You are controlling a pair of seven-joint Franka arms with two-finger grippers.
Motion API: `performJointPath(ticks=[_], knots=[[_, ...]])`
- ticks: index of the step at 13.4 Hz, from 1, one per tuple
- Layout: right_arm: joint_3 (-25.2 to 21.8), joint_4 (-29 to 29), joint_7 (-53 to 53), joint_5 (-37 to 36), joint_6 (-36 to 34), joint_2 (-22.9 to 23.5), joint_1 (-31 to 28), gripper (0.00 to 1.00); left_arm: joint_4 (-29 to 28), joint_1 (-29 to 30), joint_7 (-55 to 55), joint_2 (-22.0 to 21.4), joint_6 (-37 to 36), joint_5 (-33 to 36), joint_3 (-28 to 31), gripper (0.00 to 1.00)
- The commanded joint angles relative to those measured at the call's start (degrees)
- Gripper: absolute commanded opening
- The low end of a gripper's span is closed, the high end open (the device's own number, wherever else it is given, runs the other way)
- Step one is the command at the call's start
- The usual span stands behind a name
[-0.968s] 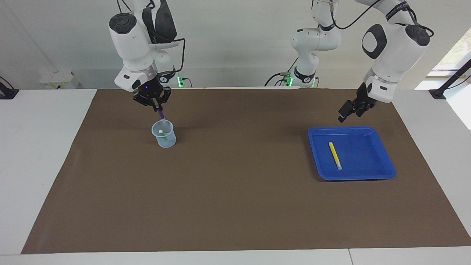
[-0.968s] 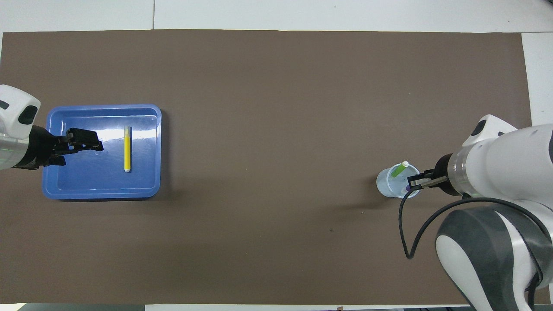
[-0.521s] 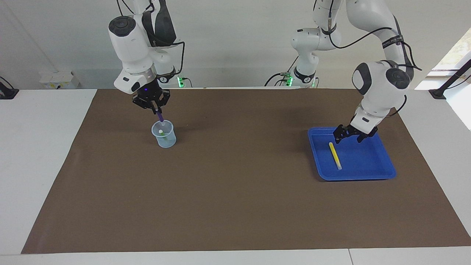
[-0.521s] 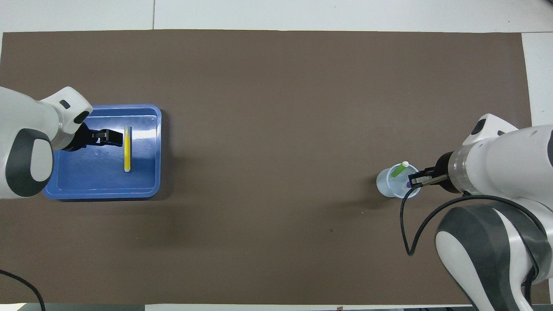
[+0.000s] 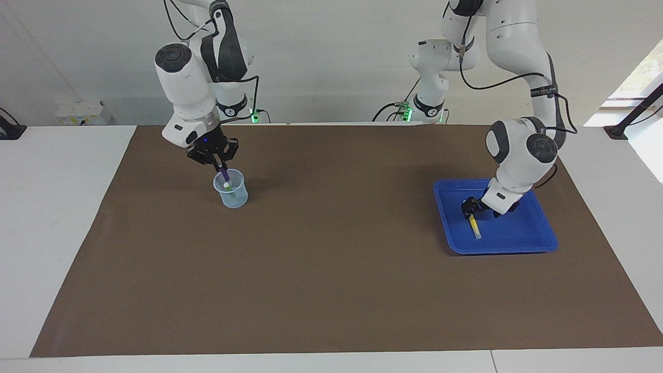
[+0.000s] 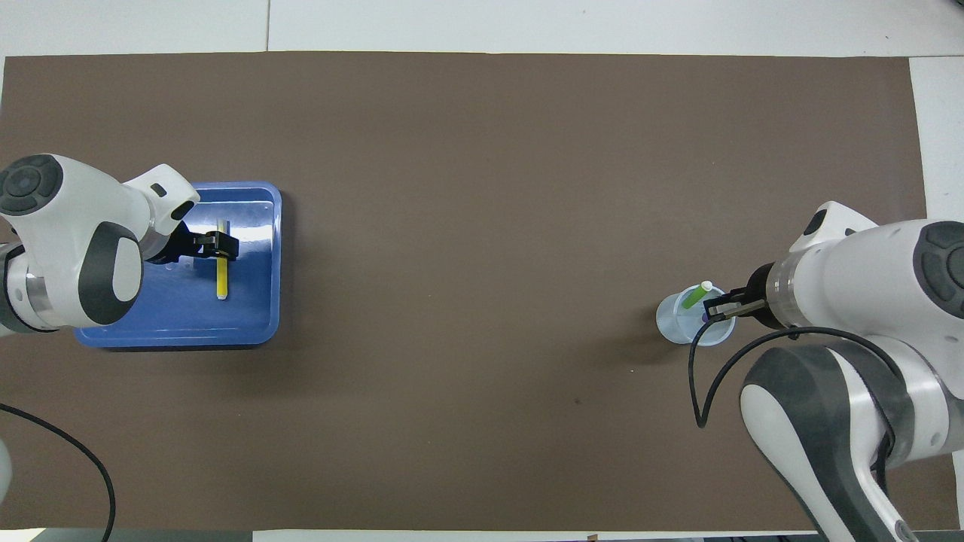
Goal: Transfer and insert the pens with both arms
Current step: 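Grasp the yellow pen in the tray with the left gripper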
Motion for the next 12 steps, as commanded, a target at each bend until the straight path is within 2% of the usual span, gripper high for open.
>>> performJointPath(ticks=[1,4,5,10,12], knots=[[0.7,-2.6,-1.1,-1.0,3.6,1.0,-1.0,0.00,1.7,-0.4,0.0,1.9,0.6,-1.4,0.0,0.98],[0.6,-3.7,-1.1,-1.0,5.4,1.9,-1.1,0.00,1.7,-0.5,0.1,2.2,0.4,-1.3,0.0,0.87],[0.7,-4.4,-1.1,-1.0,6.2,2.1,-1.1,0.00,1.7,-0.5,0.2,2.2,0.4,-1.3,0.0,0.80],[0.7,-6.8,-0.8,-1.0,8.5,2.3,-1.2,0.00,1.6,-1.2,0.1,2.2,0.1,-1.3,0.0,0.00],[0.7,-7.5,-0.8,-1.0,9.2,2.3,-1.5,0.03,1.7,-1.1,0.2,2.1,0.1,-1.2,0.1,0.00]])
